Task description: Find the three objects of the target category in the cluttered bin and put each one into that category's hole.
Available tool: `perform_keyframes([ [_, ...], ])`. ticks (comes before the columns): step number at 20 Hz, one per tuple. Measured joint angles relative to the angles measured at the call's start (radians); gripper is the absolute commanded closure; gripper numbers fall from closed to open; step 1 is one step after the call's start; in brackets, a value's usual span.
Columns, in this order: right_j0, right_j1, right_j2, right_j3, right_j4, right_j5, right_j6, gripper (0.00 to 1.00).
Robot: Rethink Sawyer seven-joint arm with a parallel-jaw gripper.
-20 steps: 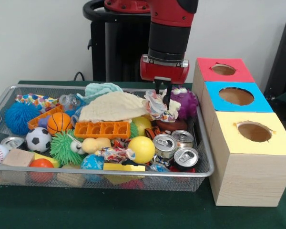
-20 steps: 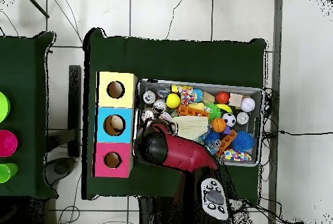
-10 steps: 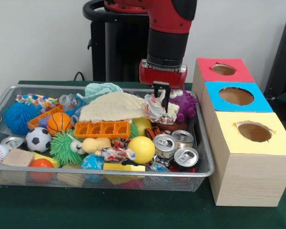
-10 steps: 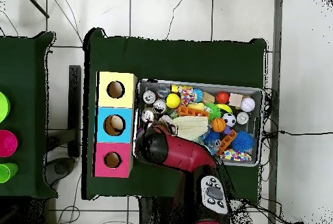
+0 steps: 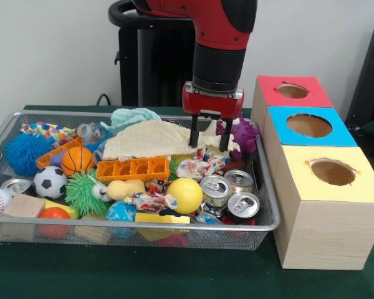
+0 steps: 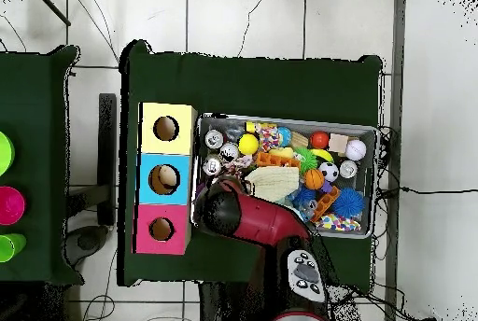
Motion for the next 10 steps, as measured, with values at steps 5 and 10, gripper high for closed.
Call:
perform_keyframes([
  [5,0.01,0.0,-0.003,0.0,0.016,0.0,0.0,0.0],
  [10,0.012,-0.001,-0.003,0.0,0.041,0.0,0.0,0.0],
])
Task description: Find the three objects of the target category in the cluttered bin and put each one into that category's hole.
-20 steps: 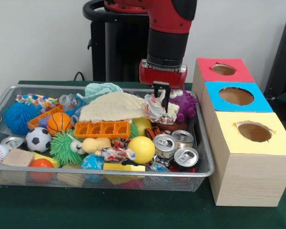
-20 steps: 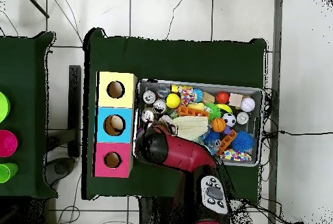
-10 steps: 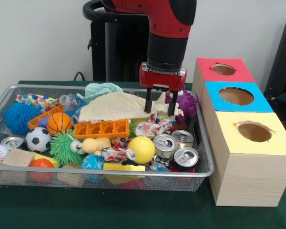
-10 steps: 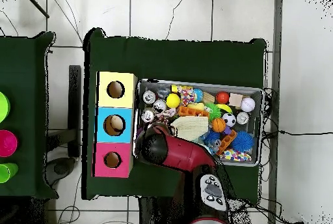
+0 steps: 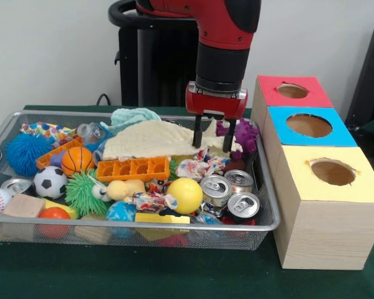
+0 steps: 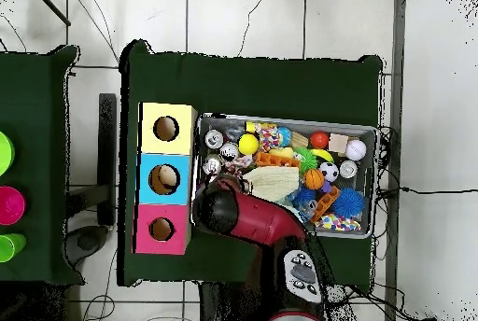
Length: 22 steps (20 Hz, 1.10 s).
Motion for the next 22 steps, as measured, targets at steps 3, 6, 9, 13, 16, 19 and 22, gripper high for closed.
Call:
perform_keyframes([
  [3,-0.006,-0.003,0.003,0.0,0.009,0.0,0.0,0.0],
  [6,-0.017,-0.008,0.008,0.0,0.019,0.0,0.0,0.0],
  [9,-0.02,-0.012,0.008,0.0,0.033,0.0,0.0,0.0],
  [13,0.003,-0.024,-0.005,0.0,0.067,0.013,0.0,0.0],
  [16,0.034,-0.042,-0.022,0.0,0.088,0.055,0.0,0.0],
  [19,0.047,-0.052,-0.028,0.0,0.095,0.078,0.0,0.0],
  [22,0.057,-0.068,-0.029,0.0,0.107,0.109,0.0,0.0],
])
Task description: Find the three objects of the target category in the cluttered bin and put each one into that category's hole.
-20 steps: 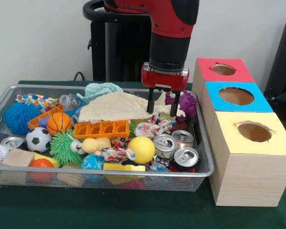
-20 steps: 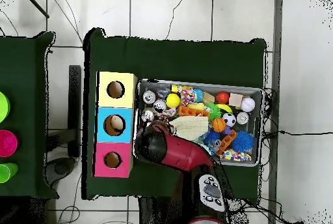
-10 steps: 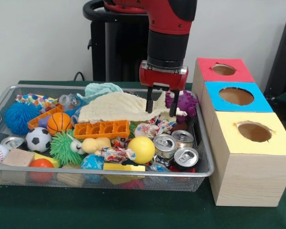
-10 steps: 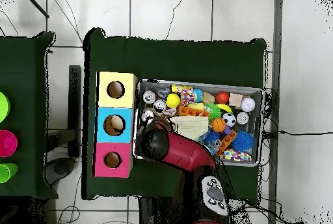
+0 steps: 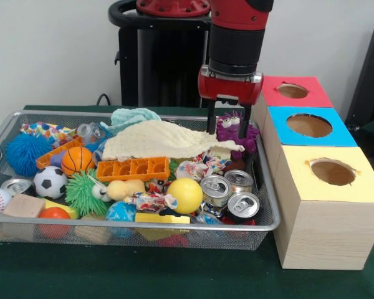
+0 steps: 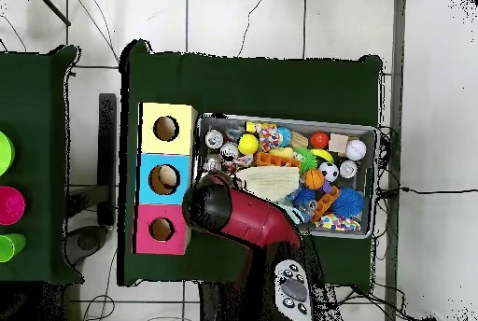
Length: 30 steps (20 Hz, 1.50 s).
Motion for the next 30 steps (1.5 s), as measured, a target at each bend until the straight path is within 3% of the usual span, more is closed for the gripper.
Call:
perform_keyframes([
  [9,-0.029,0.0,0.001,-0.01,0.012,-0.006,0.0,0.0],
  [30,-0.094,0.087,0.031,-0.051,0.012,-0.115,0.0,0.0],
])
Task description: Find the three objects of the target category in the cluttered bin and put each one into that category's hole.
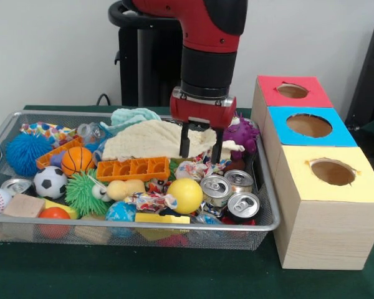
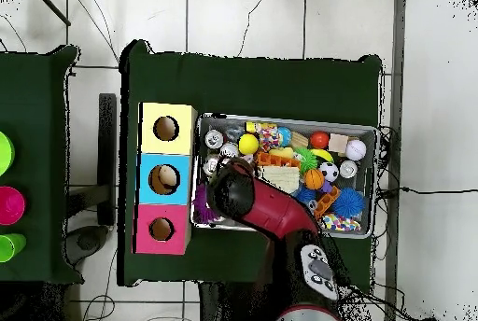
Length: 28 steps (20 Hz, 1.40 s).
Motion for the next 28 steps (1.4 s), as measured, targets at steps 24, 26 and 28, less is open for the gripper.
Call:
perform_keyframes([
  [24,-0.014,0.053,0.032,-0.019,0.0,-0.054,0.0,0.0],
  [26,-0.006,0.053,0.029,-0.02,0.0,-0.054,0.0,0.0],
  [28,-0.001,0.053,0.027,-0.021,0.0,-0.054,0.0,0.0],
])
